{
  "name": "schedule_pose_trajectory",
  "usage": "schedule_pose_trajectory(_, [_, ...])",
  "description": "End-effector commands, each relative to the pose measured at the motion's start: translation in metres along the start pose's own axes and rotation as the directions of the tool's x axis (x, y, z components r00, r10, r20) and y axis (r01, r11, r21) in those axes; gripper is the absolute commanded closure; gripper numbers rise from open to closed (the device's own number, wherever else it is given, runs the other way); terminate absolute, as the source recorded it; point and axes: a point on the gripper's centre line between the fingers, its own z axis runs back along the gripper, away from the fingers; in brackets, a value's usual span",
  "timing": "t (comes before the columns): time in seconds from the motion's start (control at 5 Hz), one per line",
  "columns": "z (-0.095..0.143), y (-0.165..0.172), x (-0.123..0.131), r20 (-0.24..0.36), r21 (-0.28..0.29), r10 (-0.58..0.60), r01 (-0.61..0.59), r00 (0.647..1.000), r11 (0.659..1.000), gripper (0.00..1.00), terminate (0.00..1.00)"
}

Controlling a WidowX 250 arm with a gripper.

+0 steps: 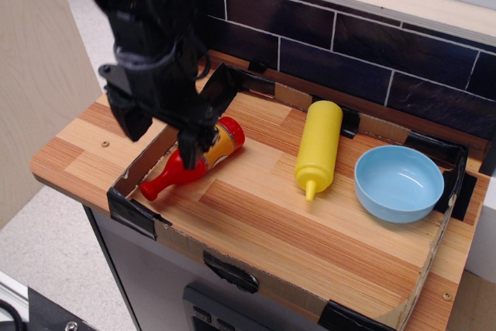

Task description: Topple hot sauce bottle

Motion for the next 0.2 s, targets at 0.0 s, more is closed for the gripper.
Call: schedule_pose_trajectory(0.0, [0.0113, 0.0048, 0.0099, 0.046, 0.008, 0.000, 0.000, 0.999, 1.000, 0.00, 1.00])
